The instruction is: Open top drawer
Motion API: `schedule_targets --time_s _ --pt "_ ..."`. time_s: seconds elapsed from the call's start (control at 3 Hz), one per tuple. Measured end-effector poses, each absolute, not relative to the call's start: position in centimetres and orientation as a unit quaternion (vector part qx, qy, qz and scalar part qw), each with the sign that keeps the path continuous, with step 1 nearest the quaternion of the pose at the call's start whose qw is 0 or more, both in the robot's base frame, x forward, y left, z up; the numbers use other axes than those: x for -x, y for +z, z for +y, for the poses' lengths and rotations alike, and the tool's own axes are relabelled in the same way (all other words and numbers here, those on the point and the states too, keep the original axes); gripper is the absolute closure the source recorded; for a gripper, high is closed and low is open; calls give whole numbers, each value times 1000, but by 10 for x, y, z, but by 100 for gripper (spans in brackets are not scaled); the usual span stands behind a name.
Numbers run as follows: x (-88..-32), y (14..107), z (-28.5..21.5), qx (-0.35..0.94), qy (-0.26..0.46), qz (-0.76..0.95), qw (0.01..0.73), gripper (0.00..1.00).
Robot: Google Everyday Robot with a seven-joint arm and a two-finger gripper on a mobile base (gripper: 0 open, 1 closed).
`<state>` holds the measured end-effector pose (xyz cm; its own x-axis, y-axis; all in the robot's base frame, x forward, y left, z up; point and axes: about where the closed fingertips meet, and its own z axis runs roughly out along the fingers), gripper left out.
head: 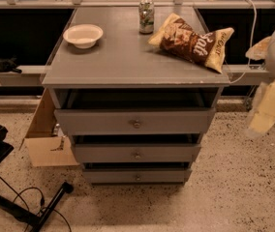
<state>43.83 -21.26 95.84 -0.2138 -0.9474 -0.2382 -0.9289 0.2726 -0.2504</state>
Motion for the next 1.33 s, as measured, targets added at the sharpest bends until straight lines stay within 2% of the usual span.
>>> schedule_targets --time_s 0.67,1.33 --pt "-430 862 -181 626 1 746 228 0" --pt "-466 779 -144 656 1 716 241 0"
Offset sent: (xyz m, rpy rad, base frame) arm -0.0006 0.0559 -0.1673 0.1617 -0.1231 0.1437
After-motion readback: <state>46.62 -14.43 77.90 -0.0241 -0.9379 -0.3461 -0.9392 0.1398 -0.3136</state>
